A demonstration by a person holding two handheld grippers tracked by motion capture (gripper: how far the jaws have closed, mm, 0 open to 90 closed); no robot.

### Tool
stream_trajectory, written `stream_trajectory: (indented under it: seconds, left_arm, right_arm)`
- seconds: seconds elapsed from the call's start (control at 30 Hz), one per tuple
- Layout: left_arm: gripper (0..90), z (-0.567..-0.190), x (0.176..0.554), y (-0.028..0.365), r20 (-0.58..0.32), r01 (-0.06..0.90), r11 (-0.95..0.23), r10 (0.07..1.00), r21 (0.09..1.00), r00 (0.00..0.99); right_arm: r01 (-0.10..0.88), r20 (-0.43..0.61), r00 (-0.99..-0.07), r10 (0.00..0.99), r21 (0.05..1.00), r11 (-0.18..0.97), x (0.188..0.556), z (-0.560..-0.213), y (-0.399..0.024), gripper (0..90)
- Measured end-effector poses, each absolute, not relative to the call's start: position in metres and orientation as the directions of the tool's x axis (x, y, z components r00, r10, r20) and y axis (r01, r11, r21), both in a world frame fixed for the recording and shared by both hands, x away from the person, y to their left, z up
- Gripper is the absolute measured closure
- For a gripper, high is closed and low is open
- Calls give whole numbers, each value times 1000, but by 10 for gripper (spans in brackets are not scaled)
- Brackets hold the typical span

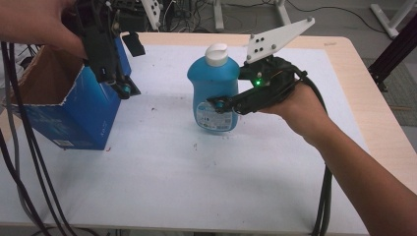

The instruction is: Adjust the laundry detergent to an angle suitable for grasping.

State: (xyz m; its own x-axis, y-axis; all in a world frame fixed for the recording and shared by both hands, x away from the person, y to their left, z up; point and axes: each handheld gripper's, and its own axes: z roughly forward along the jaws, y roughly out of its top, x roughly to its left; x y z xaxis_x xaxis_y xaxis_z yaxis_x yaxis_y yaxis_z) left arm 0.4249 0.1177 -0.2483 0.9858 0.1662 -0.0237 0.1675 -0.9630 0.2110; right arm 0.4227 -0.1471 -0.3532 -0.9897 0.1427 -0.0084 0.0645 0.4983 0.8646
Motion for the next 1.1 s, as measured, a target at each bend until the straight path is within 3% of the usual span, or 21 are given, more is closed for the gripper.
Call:
stream_trajectory:
  seconds: [1.1]
  left_arm:
    - [17,-256,429,111,-37,182,-962,179,202,983]
  right_arm:
    - [14,9,-1000,12,866,500,443,-369,-153,454]
